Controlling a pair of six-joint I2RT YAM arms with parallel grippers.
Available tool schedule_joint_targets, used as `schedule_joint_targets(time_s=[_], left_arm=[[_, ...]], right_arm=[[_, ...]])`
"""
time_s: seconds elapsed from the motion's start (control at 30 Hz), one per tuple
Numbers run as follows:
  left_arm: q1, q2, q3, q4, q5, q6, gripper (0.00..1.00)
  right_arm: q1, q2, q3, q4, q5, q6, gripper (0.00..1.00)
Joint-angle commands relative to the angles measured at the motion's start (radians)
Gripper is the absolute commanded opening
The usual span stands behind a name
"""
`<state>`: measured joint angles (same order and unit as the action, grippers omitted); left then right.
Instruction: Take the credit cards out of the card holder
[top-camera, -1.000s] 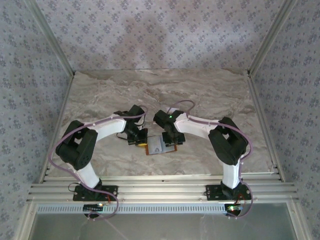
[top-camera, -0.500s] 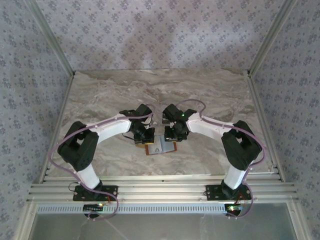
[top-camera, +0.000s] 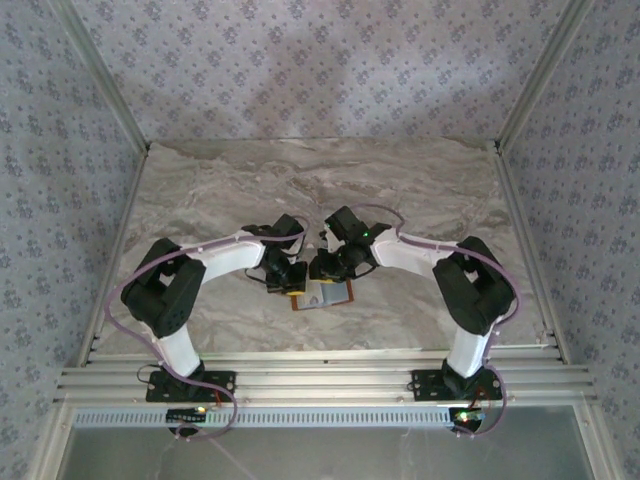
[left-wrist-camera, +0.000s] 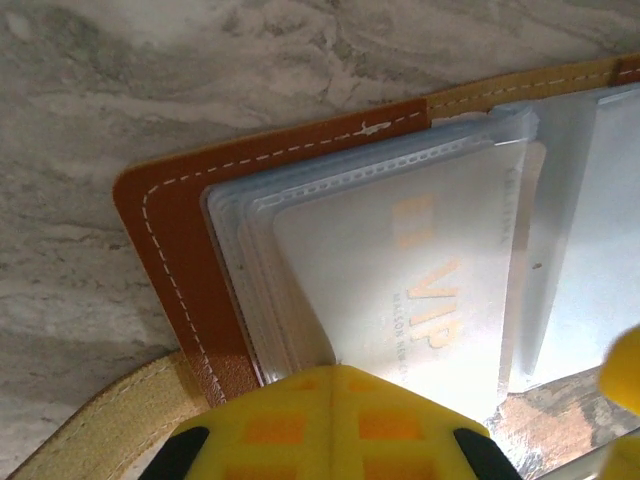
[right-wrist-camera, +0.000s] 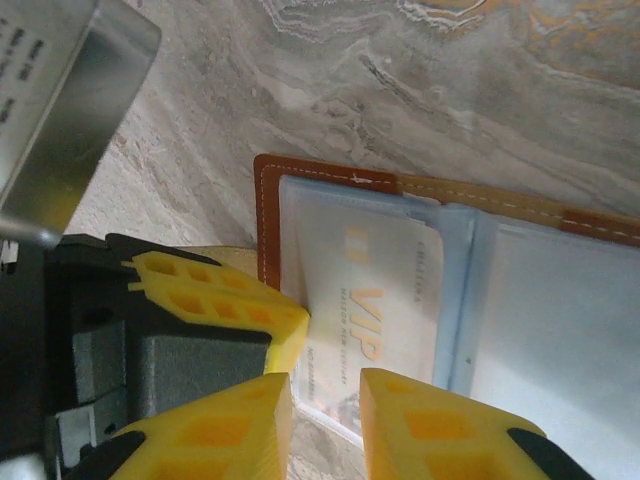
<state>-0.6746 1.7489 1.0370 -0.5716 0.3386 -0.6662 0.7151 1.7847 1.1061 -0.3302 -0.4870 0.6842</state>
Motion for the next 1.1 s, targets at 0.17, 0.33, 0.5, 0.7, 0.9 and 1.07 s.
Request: schedule_joint_targets(time_s=[0.17, 0.33, 0.5, 0.7, 0.9, 1.07], left_arm=[[-0.002, 0.012, -0.014, -0.033, -0.053, 0.010, 0.04], [-0.002, 0.009, -0.014, -0.034, -0.057, 0.010, 0.04], [-0.001, 0.003, -0.014, -0.038, -0.064, 0.010, 0.04], [-0.002, 0.002, -0.015, -0.044, -0.069, 0.012, 0.04], [-0.001, -0.002, -0.014, -0.052, -0.074, 0.014, 0.04], [-0.002, 0.000, -0.011, -0.059, -0.084, 0.014, 0.04]], right_arm=[[-0.007, 0.052, -0.023, 0.042, -0.046, 0.014, 0.26], [-0.007, 0.067, -0.031, 0.036, -0.024, 0.008, 0.26], [-0.007, 0.070, -0.034, 0.009, 0.022, -0.009, 0.26], [-0.008, 0.069, -0.040, -0.009, 0.053, -0.018, 0.25], [-0.010, 0.052, -0.046, -0.023, 0.084, -0.017, 0.26], [-0.012, 0.040, -0.044, -0.037, 0.102, -0.017, 0.27]])
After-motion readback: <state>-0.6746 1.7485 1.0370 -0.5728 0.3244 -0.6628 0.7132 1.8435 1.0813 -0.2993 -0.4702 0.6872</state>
